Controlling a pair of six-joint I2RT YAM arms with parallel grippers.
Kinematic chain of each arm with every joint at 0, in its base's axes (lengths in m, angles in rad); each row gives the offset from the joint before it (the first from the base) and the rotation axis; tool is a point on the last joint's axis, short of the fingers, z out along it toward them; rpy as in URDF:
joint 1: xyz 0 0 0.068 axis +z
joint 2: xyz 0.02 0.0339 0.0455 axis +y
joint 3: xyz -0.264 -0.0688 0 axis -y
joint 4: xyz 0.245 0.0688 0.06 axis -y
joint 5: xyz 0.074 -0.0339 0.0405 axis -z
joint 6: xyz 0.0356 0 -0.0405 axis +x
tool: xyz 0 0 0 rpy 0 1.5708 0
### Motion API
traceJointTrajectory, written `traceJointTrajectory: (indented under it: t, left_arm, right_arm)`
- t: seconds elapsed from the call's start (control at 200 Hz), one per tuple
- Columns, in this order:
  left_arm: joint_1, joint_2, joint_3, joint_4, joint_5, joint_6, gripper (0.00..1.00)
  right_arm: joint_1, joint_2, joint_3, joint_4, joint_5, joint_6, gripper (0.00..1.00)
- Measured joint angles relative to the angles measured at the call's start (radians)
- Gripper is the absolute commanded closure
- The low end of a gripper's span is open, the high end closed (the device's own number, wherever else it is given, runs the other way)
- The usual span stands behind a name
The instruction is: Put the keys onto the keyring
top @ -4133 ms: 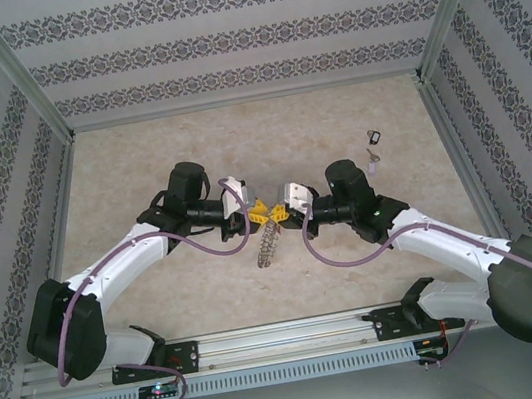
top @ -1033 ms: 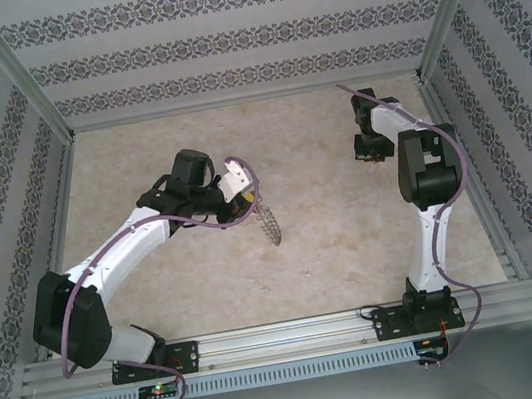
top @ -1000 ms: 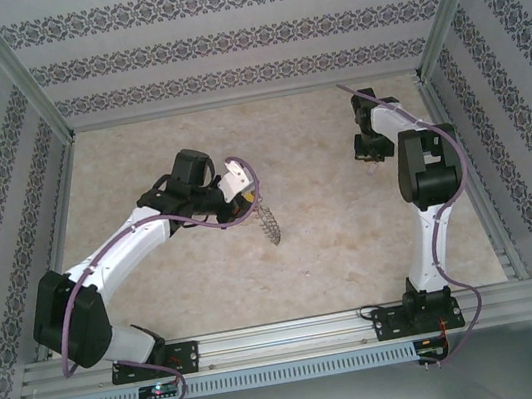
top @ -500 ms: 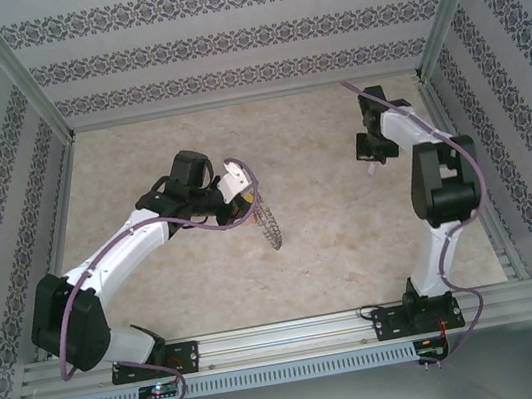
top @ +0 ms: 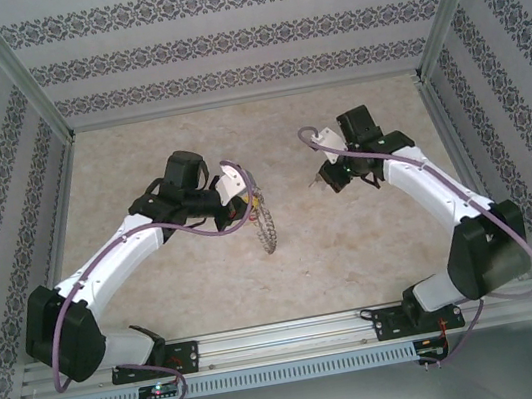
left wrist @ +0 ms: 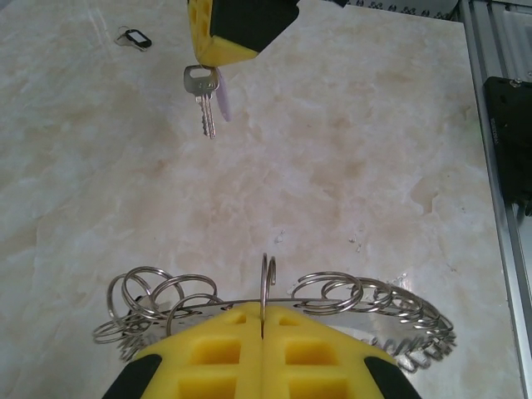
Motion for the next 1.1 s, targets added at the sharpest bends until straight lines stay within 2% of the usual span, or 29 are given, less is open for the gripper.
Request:
traceJointTrajectory:
  t: [0.145,0.28,0.385,0.515,0.719,0.949,1.099]
  left_arm:
    - [0.0,-0.004,0.0,0.0,0.013,0.0,1.0]
    - [0.0,-0.005,0.0,-0.001,0.014,0.002,1.0]
    - [0.0,-0.005,0.0,-0.003,0.013,0.008,1.0]
    - [0.0,-0.005,0.0,-0.009,0.005,0.014,1.0]
    - [0.0,-0.013,0.0,-0.024,-0.027,0.014,1.0]
    - [0.021,-0.116,-0.042,-0.045,-0.045,0.014,1.0]
    - [0.041,-0.147,-0.066,-0.058,-0.048,0.014,1.0]
  right_arm:
    - [-0.007,-0.018,-0.01,0.005,-0.093,-0.052,1.0]
    - [0.003,-0.095,-0.089,0.035,-0.217,-0.103,1.0]
    - [0.029,-0.132,-0.101,0.042,-0.244,-0.122,1.0]
    - [0.043,-0.108,-0.099,0.037,-0.196,-0.126,1.0]
    - [0.053,0.055,-0.096,-0.038,-0.076,-0.137,1.0]
    - [0.098,0.2,-0.098,-0.115,0.034,-0.186,0.99]
    - [0.099,0.255,-0.095,-0.117,0.053,-0.187,0.98]
